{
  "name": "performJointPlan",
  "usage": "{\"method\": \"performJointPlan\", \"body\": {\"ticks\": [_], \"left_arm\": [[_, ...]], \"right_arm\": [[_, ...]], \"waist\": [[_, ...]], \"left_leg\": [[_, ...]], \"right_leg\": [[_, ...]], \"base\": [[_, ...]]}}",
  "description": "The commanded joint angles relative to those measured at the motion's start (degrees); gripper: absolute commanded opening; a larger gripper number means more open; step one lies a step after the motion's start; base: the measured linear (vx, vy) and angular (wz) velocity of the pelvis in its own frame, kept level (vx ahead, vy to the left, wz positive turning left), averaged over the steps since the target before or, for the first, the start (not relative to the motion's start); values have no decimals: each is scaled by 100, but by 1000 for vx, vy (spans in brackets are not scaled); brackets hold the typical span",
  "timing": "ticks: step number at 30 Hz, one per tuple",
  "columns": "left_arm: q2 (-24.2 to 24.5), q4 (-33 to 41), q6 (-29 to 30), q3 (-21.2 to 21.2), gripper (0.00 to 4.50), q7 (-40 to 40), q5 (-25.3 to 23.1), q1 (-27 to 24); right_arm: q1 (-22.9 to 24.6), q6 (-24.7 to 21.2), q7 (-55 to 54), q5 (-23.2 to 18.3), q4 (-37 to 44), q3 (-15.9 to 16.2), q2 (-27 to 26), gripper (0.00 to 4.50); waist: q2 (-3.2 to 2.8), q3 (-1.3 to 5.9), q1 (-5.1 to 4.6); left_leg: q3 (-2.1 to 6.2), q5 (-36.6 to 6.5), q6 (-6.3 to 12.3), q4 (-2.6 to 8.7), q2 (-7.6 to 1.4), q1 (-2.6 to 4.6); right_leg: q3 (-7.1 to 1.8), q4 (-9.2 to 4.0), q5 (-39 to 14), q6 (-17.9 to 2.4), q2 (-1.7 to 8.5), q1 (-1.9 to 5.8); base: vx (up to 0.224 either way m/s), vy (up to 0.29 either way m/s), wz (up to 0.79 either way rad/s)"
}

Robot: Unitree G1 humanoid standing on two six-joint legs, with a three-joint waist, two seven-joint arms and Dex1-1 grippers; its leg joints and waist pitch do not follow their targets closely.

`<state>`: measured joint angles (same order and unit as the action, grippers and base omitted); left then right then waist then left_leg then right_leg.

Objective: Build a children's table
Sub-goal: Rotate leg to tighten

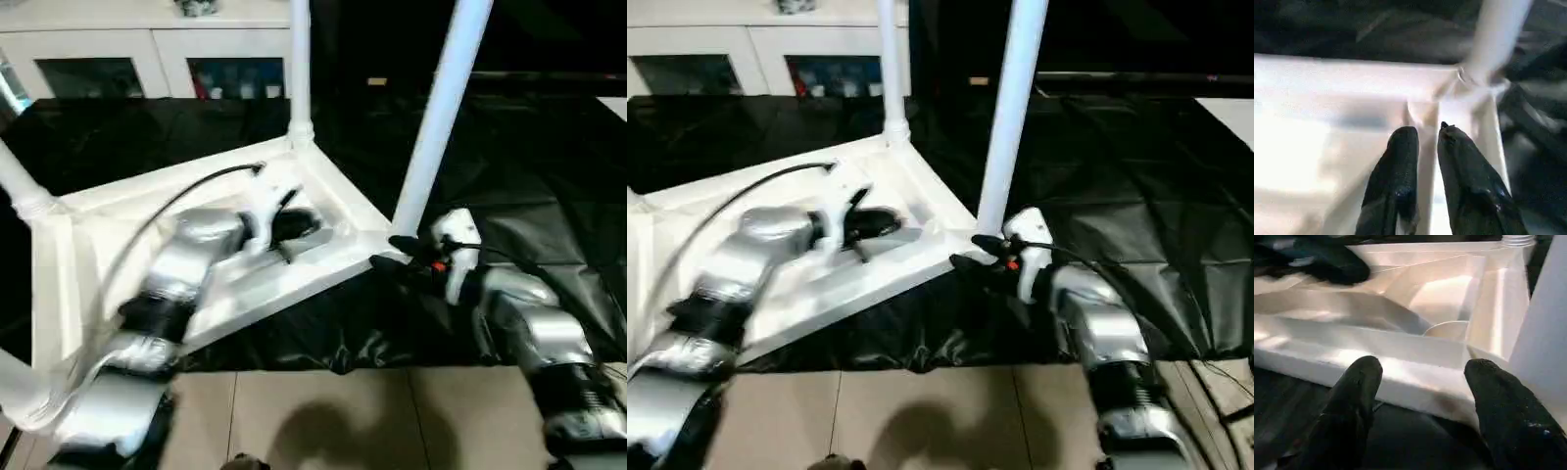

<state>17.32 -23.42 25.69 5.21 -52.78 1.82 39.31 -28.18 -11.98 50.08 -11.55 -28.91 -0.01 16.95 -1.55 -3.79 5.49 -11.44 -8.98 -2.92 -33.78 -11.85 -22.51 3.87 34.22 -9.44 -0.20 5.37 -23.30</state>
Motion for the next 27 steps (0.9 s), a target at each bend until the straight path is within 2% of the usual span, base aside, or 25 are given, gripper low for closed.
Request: {"method": "performJointPlan", "body": {"ticks": [1, 2, 3, 4, 5, 6, 7, 8, 11, 13, 15, 16, 18, 21, 22, 24, 25, 26, 27], "left_arm": [[261, 1020, 570, 105, 92, -578, 443, -237], [387, 1368, 625, 197, 92, -782, 590, -415], [447, 1559, 687, 238, 92, -860, 660, -503], [566, 1879, 768, 335, 92, -1011, 763, -683], [615, 1981, 794, 378, 92, -1069, 791, -753], [709, 2170, 921, 448, 92, -1141, 819, -874], [818, 2424, 1129, 558, 92, -1196, 812, -1055], [887, 2580, 1276, 629, 92, -1201, 771, -1182], [1018, 2717, 1422, 771, 92, -1198, 668, -1319], [1196, 2852, 1575, 956, 92, -1108, 524, -1466], [1213, 2845, 1602, 1002, 92, -961, 430, -1499], [1215, 2761, 1560, 1064, 92, -734, 231, -1518], [1191, 2656, 1521, 1106, 92, -524, 64, -1542], [1190, 2631, 1539, 1140, 92, -381, -13, -1562], [1219, 2618, 1583, 1211, 92, -254, -109, -1581], [1258, 2630, 1630, 1272, 92, -182, -155, -1593], [1287, 2605, 1634, 1323, 92, -137, -209, -1598], [1287, 2605, 1634, 1323, 92, -137, -209, -1598], [1326, 2594, 1655, 1389, 92, -96, -285, -1596]], "right_arm": [[-235, 165, -375, 136, -328, 16, -138, 312], [-344, 214, -530, 176, -473, 22, -230, 312], [-397, 239, -598, 196, -542, 24, -272, 312], [-528, 308, -825, 263, -726, 17, -371, 312], [-582, 354, -912, 287, -802, 11, -414, 312], [-683, 422, -1032, 299, -941, -5, -494, 312], [-888, 497, -1325, 324, -1226, -61, -624, 312], [-1049, 564, -1506, 302, -1433, -124, -733, 312], [-1277, 611, -1732, 225, -1715, -256, -882, 312], [-1520, 636, -1908, 116, -2026, -394, -1059, 312], [-1592, 652, -2016, 96, -2132, -431, -1112, 312], [-1676, 721, -2220, 107, -2265, -471, -1174, 312], [-1769, 794, -2538, 143, -2418, -528, -1224, 312], [-1870, 883, -2856, 182, -2610, -577, -1250, 312], [-2011, 984, -3240, 184, -2879, -693, -1248, 312], [-2132, 1066, -3474, 182, -3106, -799, -1236, 312], [-2199, 1136, -3594, 178, -3217, -867, -1205, 312], [-2199, 1136, -3594, 178, -3217, -867, -1205, 312], [-2262, 1202, -3692, 181, -3322, -925, -1161, 312]], "waist": [[28, 433, -37], [18, 443, -31], [59, 421, -50], [28, 417, -55], [28, 417, -55], [20, 416, -64], [45, 406, -86], [29, 402, -106], [23, 401, -113], [38, 401, -125], [30, 401, -133], [21, 406, -135], [24, 415, -130], [24, 422, -131], [41, 423, -129], [30, 431, -110], [52, 438, -111], [40, 432, -101], [54, 441, -105]], "left_leg": [[78, -1329, 111, 418, -165, 171], [85, -1354, 68, 409, -167, 184], [76, -1406, 56, 425, -158, 171], [86, -1423, 19, 440, -164, 166], [86, -1423, 19, 440, -164, 166], [69, -1505, -41, 431, -153, 197], [79, -1508, -49, 446, -144, 168], [77, -1555, -81, 453, -140, 176], [70, -1650, -132, 444, -134, 213], [86, -1615, -135, 456, -128, 182], [77, -1625, -140, 451, -127, 202], [72, -1582, -165, 448, -130, 208], [74, -1557, -181, 445, -124, 205], [71, -1541, -218, 442, -116, 209], [65, -1540, -207, 436, -111, 207], [57, -1541, -221, 425, -112, 226], [59, -1507, -215, 425, -106, 212], [57, -1505, -208, 424, -105, 212], [57, -1496, -207, 421, -106, 204]], "right_leg": [[-193, -348, -1363, -1443, 272, 210], [-196, -337, -1352, -1432, 283, 214], [-203, -347, -1382, -1420, 272, 209], [-208, -330, -1409, -1400, 279, 209], [-208, -330, -1409, -1400, 279, 209], [-216, -340, -1477, -1340, 265, 186], [-220, -335, -1550, -1290, 268, 206], [-223, -348, -1661, -1249, 271, 198], [-239, -360, -1747, -1162, 255, 167], [-233, -345, -1738, -1129, 256, 196], [-238, -348, -1703, -1130, 248, 179], [-241, -339, -1589, -1139, 237, 171], [-238, -334, -1558, -1118, 239, 183], [-235, -326, -1519, -1113, 235, 178], [-237, -324, -1482, -1109, 230, 181], [-240, -320, -1471, -1096, 233, 160], [-237, -309, -1416, -1097, 225, 177], [-237, -305, -1384, -1088, 220, 167], [-235, -300, -1365, -1082, 226, 175]], "base": [[0, 0, 0], [0, 0, 0], [0, 0, 0], [0, 0, 0], [0, 0, 0], [0, 0, 0], [0, 0, 0], [0, 0, 0], [0, 0, 0], [0, 0, 0], [0, 0, 0], [0, 0, 0], [0, 0, 0], [0, 0, 0], [0, 0, 0], [0, 0, 0], [0, 0, 0], [0, 0, 0], [0, 0, 0]]}}
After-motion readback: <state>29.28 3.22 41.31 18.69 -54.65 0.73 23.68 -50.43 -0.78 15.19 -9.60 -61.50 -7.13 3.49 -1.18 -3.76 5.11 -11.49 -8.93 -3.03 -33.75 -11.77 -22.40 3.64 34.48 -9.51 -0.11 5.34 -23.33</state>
